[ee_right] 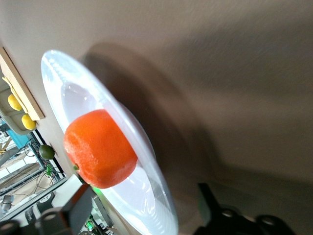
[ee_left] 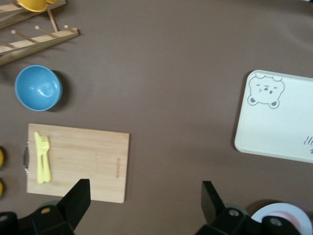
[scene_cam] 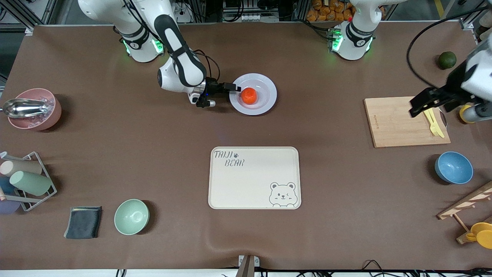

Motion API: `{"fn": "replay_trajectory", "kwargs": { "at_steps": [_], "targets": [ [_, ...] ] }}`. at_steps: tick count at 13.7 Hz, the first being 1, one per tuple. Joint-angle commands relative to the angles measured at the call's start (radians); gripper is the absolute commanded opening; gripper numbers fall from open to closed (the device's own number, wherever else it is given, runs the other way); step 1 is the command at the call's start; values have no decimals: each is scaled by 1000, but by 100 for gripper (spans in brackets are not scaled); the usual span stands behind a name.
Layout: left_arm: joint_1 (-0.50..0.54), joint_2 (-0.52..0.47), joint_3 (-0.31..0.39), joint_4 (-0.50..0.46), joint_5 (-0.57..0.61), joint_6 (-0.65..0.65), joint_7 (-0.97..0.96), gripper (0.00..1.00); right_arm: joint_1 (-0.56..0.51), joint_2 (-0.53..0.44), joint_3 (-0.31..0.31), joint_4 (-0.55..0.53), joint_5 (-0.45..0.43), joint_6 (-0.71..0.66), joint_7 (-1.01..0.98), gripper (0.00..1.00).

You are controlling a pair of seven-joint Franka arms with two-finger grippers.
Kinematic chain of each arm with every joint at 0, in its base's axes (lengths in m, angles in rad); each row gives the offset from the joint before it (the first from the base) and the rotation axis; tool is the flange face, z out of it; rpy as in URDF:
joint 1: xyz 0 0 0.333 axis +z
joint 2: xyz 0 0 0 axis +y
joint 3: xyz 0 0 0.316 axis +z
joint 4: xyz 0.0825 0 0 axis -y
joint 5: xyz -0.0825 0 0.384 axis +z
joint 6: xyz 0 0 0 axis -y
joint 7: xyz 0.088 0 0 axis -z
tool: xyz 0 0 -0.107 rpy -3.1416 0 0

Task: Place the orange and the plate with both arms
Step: 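Slide the plate with the right gripper onto the bear tray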

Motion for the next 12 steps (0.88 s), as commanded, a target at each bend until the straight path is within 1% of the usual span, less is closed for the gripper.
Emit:
{"fn": "replay_trajectory", "kwargs": {
  "at_steps": [1, 2, 3, 6, 7, 12],
  "targets": [
    [-42, -29, 56, -11, -16, -51, 57, 100, 31, 10, -11, 16, 82, 22, -48, 0],
    [-42, -34, 56, -14, -16, -57, 71, 100, 35, 10, -11, 16, 126, 22, -63, 0],
    [-45, -43, 58, -16, -16, -57, 76, 100, 37, 14, -11, 17, 143, 22, -86, 0],
    [-53, -51, 68, -21, -18, -58, 85, 100, 37, 19, -11, 19, 153, 22, -96, 0],
    [-54, -67, 73, -31, -18, -58, 94, 100, 35, 19, -11, 20, 153, 23, -97, 0],
    [-50, -89, 90, -45, -29, -58, 134, 100, 28, 1, -11, 30, 162, 53, -174, 0]
  ]
}}
